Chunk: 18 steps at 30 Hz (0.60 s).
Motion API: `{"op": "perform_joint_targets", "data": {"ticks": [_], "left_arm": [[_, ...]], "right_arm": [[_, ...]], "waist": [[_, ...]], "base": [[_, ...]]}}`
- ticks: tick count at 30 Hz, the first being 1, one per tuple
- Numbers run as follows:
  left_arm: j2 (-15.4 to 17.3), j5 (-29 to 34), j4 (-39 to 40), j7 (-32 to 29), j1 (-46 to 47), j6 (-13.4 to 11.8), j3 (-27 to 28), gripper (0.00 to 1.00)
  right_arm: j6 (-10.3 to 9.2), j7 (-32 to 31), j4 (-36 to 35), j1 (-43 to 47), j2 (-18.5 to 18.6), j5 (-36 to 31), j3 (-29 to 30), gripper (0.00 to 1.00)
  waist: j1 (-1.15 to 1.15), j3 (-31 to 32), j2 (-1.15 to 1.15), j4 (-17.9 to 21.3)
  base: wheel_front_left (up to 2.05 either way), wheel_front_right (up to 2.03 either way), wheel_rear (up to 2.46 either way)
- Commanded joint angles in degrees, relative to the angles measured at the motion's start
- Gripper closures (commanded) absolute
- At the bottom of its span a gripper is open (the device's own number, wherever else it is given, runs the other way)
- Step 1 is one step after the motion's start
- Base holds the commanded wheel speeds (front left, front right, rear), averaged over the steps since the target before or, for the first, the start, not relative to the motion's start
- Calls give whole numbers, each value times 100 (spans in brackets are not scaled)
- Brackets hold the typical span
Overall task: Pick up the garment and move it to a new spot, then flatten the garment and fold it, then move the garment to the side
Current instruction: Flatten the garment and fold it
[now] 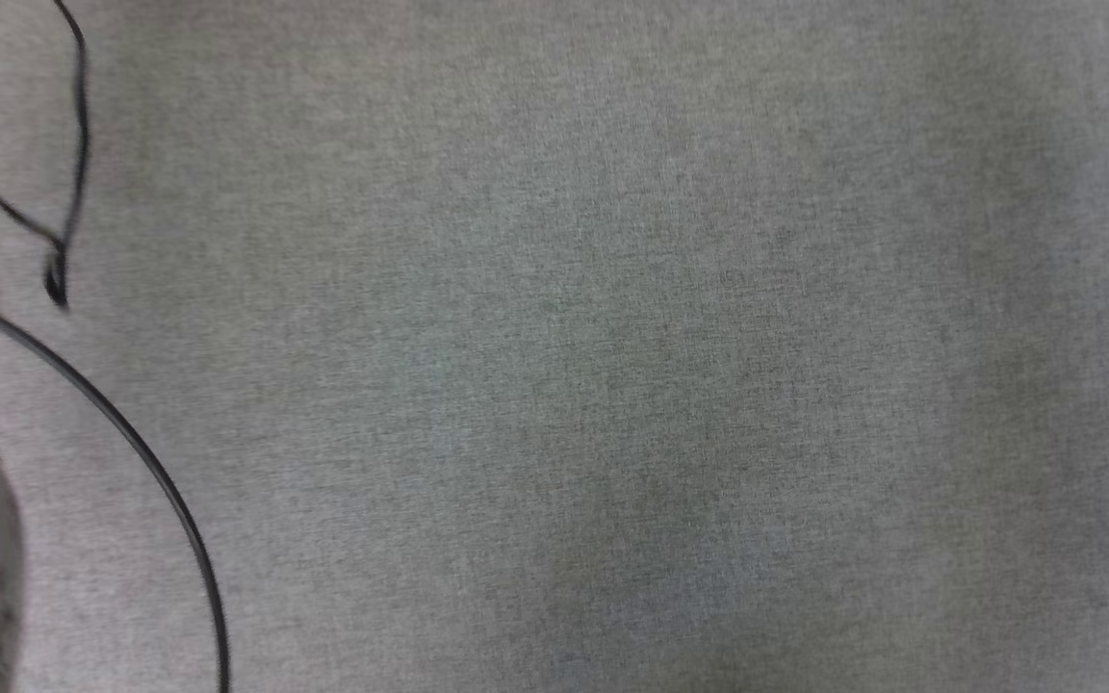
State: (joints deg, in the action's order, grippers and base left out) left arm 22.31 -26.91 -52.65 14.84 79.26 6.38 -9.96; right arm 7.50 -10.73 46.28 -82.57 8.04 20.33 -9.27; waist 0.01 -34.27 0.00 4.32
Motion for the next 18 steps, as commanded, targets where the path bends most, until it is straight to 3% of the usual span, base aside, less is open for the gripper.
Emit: {"op": "perform_joint_targets", "data": {"ticks": [1, 10, 11, 18], "left_arm": [[-65, -42, 129, 40, -358, 22, 83, 100], [-563, -78, 1410, 46, -3084, -64, 1080, 100], [-769, 59, 1853, 47, -3994, -48, 1330, 100], [-1107, 402, 2663, 48, -5795, -1, 1608, 100]], "right_arm": [[-2, -25, 9, 413, 61, 196, -134, 100], [-2, 246, -520, 2773, 456, 960, -644, 100], [-2, 339, -746, 3512, 586, 1118, -650, 100], [-2, 346, -1445, 5148, 830, 1185, -377, 100]], "waist": [[-1, 161, 0, -66], [-1, 1065, 0, -235], [-1, 1418, 0, -268], [-1, 2144, 0, -313]], "base": [[0, 0, 0], [0, 0, 0], [0, 0, 0], [0, 0, 0]]}}
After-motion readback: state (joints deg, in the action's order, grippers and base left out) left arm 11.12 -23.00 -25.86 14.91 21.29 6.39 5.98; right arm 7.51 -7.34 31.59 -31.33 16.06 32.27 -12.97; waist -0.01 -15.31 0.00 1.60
